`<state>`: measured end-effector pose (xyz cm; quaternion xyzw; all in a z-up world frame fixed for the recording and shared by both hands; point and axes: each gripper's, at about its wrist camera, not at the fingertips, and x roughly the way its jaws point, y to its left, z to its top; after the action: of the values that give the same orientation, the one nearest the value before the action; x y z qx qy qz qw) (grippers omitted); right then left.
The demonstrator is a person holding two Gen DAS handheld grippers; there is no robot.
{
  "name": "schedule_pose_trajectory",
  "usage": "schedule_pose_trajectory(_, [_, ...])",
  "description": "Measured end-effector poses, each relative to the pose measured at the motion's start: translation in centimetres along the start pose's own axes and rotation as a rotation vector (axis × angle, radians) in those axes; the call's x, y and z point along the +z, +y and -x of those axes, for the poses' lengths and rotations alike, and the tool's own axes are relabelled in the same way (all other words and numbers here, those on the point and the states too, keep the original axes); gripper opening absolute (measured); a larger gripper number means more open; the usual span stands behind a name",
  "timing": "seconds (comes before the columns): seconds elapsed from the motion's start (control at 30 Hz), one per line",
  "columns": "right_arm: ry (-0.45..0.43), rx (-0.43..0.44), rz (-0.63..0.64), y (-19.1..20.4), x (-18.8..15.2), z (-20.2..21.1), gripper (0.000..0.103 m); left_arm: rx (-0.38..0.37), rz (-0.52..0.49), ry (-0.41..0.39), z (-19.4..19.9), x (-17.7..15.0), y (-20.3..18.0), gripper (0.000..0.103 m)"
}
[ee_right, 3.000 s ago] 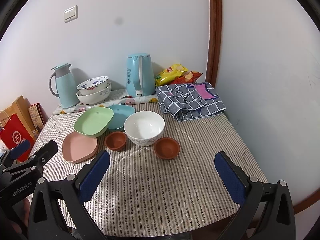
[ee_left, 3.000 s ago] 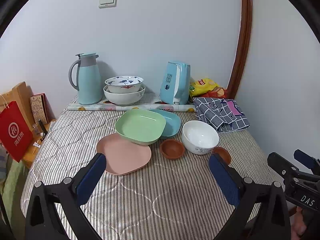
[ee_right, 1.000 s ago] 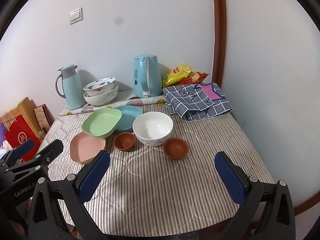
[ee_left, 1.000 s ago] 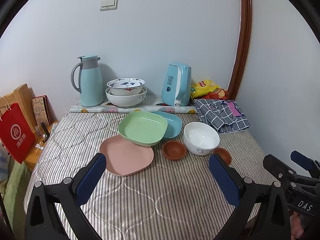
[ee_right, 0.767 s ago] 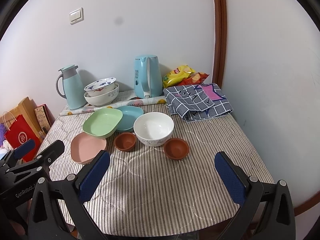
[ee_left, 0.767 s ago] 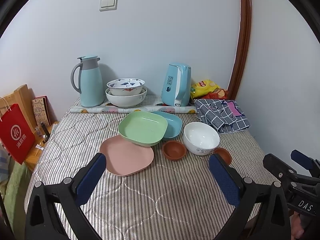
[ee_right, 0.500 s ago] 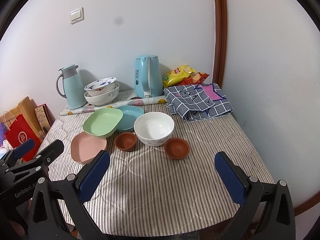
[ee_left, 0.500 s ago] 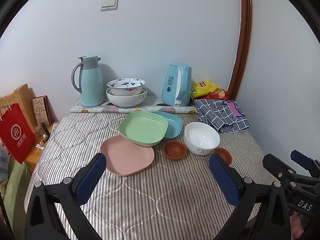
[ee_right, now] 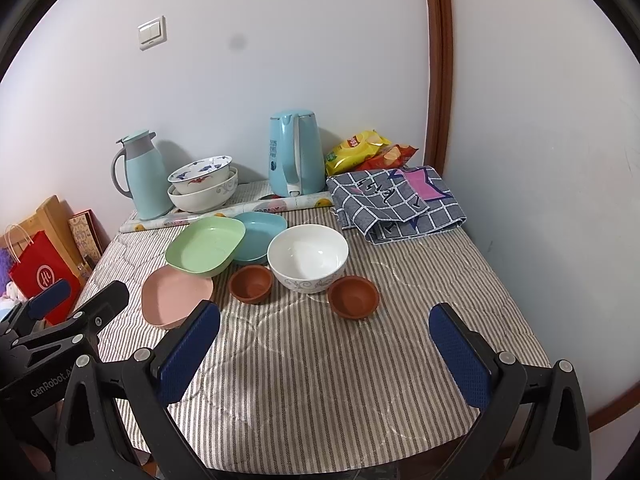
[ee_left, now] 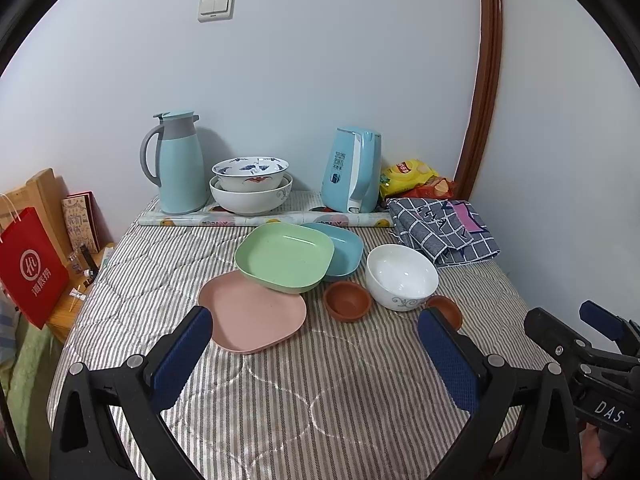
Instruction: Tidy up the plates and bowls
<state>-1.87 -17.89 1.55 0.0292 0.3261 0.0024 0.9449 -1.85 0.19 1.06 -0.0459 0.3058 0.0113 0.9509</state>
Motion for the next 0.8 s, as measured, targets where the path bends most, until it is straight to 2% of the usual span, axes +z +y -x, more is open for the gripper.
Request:
schedule_pose_trajectory(0.4, [0.022, 0.002, -0.009, 0.2, 0.8, -1.7, 0.103, -0.004, 0.010, 0.027, -2.0, 1.0, 0.8, 0.103])
schedule_pose_trajectory(0.53, [0.055, 0.043, -0.025, 0.5, 1.1, -3.2, 0.103, 0.002, 0.001, 0.040, -3.0, 1.3, 1.1, 0.103])
schedule_pose_trajectory(0.8, [0.054, 0.066, 0.050, 2.9, 1.2, -5.1, 0.103, 0.025, 0.015, 0.065, -5.3, 1.9, 2.8, 0.103])
